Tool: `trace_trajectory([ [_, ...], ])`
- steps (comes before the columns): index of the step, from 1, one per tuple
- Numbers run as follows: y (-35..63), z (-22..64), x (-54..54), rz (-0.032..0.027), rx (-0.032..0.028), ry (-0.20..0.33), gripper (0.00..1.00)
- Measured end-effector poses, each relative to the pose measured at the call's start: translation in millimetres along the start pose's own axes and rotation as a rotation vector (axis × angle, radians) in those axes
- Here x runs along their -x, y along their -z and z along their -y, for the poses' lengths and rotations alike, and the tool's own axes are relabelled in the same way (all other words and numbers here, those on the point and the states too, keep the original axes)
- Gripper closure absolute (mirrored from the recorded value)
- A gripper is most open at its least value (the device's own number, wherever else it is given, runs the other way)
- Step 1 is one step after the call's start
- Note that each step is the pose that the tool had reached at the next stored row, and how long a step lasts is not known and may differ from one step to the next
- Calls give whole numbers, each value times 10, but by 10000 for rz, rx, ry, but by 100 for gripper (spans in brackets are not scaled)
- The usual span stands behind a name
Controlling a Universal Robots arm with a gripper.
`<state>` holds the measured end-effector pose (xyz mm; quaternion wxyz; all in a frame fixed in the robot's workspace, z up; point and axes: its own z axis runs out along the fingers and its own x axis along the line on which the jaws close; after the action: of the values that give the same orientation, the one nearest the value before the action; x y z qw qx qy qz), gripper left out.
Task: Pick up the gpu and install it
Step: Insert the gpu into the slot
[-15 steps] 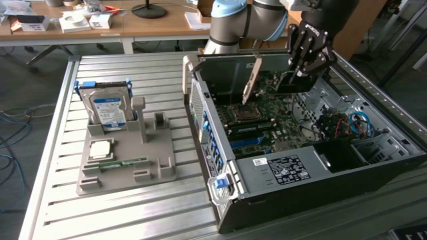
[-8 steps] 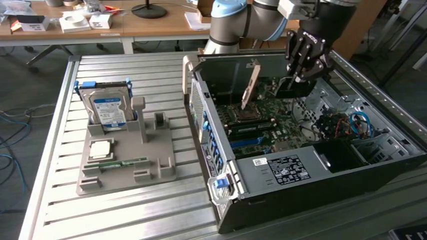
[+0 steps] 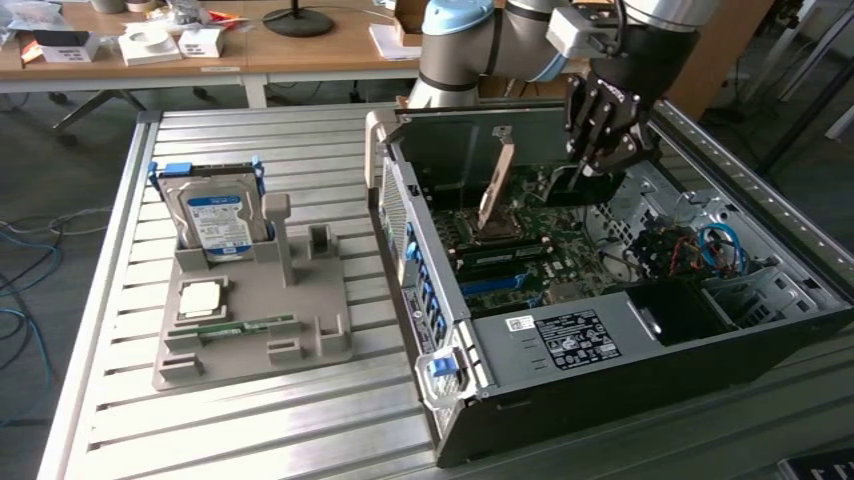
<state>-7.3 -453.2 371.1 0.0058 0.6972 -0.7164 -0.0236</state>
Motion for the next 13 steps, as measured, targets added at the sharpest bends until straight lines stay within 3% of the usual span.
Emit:
trace_trajectory([
  [4,-1,0,0,-2,-5,7,74],
  [8,-26,-21,-1,7,-222,54,74],
  [10,-42,-33,-2,8,-300,96,74],
  [13,-47,-43,-2,5,-336,114,74],
])
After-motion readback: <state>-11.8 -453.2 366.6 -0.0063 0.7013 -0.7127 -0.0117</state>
